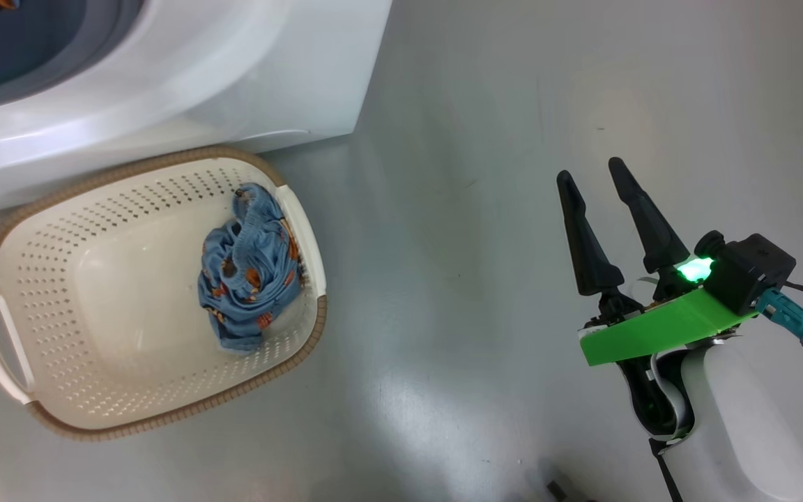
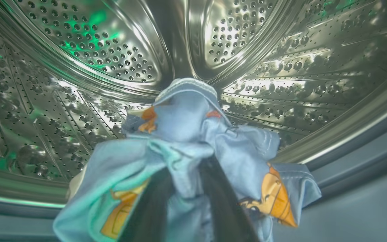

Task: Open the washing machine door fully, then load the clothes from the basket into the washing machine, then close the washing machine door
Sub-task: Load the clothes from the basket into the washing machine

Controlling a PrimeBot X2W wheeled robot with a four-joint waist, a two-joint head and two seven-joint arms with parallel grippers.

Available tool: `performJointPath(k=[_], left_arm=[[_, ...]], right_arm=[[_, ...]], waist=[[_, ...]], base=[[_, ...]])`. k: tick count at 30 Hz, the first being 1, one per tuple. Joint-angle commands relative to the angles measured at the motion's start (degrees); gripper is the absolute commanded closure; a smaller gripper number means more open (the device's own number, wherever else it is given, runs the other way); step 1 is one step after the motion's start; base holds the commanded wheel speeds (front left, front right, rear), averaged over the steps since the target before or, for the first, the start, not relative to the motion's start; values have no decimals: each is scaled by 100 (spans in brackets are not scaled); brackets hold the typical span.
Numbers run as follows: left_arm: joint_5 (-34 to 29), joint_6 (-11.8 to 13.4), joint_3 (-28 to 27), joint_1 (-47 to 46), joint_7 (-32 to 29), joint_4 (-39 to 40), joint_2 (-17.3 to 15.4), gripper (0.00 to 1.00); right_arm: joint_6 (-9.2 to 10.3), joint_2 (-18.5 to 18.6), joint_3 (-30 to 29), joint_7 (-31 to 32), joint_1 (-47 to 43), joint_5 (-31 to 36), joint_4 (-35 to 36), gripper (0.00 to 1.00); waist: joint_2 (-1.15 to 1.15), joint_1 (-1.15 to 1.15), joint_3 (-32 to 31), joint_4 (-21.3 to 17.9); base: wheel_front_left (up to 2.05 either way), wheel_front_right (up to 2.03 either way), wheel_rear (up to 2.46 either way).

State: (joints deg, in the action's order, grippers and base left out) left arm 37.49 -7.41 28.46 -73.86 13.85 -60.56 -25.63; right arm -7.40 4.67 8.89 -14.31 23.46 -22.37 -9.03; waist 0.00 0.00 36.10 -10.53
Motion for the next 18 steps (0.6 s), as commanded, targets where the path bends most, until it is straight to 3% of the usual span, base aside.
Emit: performJointPath(k=[1,18], left_arm=[[85,-8,-28,-157,-5,29,-292,0],[1105,-8,770,-96,37,-63,-223,0]], right_arm=[[-9,-39,125,-69,-139,-93,109,0],[-9,41,72,-69,-120,-97,58,0]], waist=[[0,0,-9,27],[0,0,-159,258]], base=[[0,0,0],[0,0,0]])
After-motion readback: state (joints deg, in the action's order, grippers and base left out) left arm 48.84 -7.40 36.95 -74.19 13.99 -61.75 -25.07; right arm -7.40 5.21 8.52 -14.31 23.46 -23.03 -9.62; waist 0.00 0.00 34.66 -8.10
